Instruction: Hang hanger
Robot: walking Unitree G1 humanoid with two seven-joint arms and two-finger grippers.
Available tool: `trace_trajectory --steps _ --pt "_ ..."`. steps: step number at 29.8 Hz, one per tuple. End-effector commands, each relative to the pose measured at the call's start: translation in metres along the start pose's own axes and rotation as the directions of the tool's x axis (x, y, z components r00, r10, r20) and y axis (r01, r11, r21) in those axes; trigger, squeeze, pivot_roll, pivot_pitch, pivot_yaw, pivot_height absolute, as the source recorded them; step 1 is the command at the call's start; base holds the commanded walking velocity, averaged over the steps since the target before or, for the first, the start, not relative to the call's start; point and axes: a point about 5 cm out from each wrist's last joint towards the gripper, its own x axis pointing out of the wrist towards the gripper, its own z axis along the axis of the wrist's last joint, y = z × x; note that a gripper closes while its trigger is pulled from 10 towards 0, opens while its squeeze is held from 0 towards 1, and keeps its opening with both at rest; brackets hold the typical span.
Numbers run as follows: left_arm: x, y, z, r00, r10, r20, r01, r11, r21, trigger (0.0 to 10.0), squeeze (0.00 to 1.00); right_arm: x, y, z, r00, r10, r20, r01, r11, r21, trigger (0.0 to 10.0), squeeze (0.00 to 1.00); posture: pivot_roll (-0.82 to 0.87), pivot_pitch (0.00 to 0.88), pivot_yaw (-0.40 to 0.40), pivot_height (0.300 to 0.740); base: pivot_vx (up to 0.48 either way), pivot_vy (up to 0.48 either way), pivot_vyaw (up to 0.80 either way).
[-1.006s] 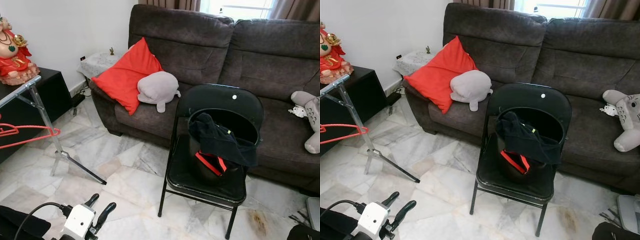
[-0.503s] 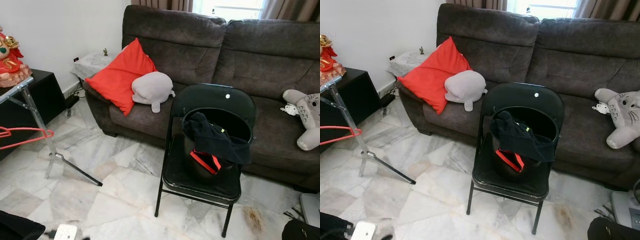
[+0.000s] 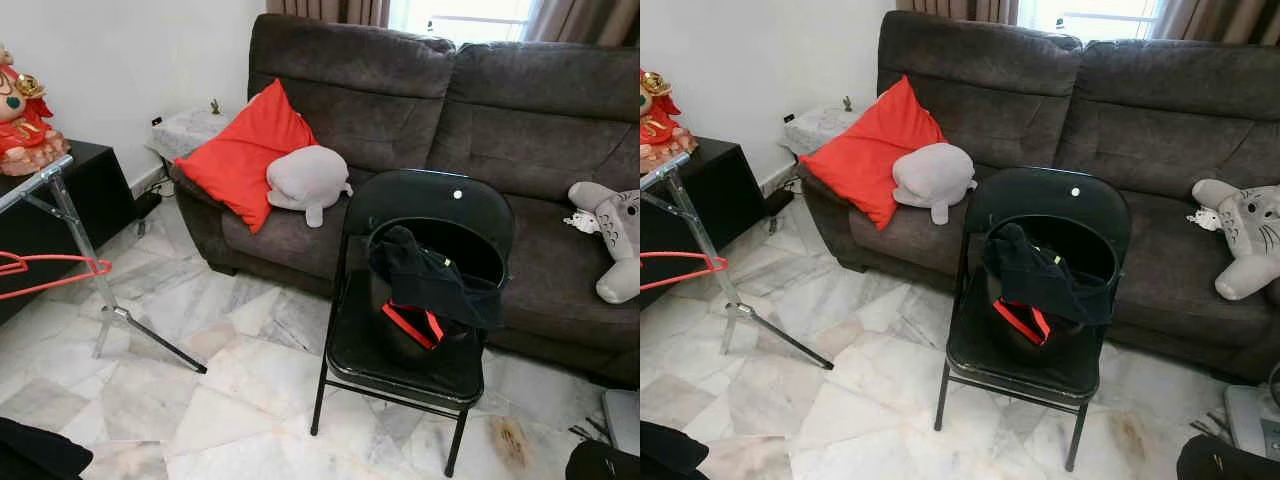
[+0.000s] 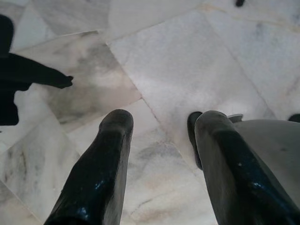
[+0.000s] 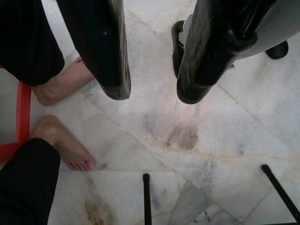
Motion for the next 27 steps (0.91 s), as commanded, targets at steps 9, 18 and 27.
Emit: trace_trajectory --steps 9,18,27 --pt "0.0015 -0.001 -0.0026 0.999 0.004 -0.041 -0.004 1.0 -0.001 10.0 0.0 -0.0003 -0.0015 -0.0003 1.0 -0.008 0.002 0.008 1.0 0.009 10.0 0.0 0.0 0.0 0.002 0.74 0.0 0.0 0.0" --pt "0.0021 -0.002 -0.0028 0.999 0.004 -0.046 -0.005 1.0 -0.014 10.0 0.0 -0.0001 -0.0007 -0.0005 1.0 -0.004 -0.003 0.004 1.0 0.002 10.0 0.0 0.0 0.0 0.006 0.74 0.0 0.0 0.0" --pt "0.0002 0.0002 -0.009 0.997 0.015 -0.077 -0.016 1.0 -0.015 10.0 0.0 0.0 0.0003 -0.0005 1.0 -0.002 -0.004 0.002 1.0 0.007 10.0 0.0 0.0 0.0 0.009 0.74 0.0 0.0 0.0"
